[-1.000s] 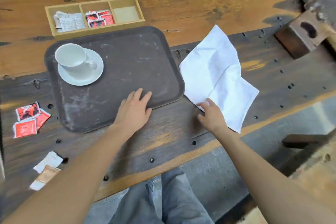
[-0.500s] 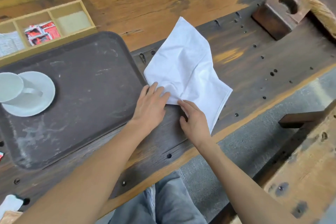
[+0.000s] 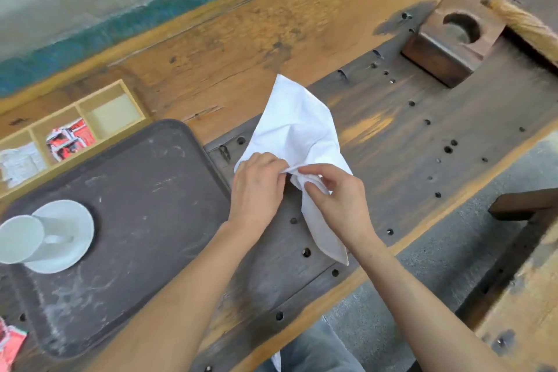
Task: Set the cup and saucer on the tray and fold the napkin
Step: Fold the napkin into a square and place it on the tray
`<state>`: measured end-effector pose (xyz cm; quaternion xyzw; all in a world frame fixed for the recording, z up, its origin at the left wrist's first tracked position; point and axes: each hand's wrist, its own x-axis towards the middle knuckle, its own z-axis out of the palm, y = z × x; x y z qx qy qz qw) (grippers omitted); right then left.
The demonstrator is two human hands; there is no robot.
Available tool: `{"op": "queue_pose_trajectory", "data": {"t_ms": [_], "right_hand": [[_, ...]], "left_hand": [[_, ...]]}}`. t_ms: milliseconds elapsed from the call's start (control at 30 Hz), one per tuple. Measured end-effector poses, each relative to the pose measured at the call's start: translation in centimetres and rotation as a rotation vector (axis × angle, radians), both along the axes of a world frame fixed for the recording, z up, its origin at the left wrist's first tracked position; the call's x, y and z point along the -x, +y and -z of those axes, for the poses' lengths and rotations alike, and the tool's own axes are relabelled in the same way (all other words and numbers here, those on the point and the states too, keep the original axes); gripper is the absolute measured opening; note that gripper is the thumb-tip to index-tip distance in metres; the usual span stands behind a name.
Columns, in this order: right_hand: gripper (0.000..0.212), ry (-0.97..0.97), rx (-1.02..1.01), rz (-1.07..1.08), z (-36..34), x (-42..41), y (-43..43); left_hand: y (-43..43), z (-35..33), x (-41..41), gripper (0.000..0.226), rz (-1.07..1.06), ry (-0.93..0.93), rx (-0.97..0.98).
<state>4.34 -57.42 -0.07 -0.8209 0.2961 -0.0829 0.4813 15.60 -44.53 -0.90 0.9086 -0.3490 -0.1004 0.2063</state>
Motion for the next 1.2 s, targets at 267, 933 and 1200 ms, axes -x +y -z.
{"op": "queue_pose_trajectory", "data": {"t_ms": [267,933,1200], "right_hand": [[0.030,-0.083,0.006,-0.105,-4.1,-1.3,1.5],[0.036,0.494,-0.040,-0.090,3.4,-10.4,-0.2],[0.043,0.700,0.091,-0.194,8.7,-15.9,4.8]], "left_hand": [[0.5,-5.3,-0.9,0.028,-0.480,0.683,0.350],[24.9,-2.0,-1.6,0.061,-0.906,1.130,0.527],[30.9,1.4,1.9,0.047,-1.067,1.220,0.444]]}}
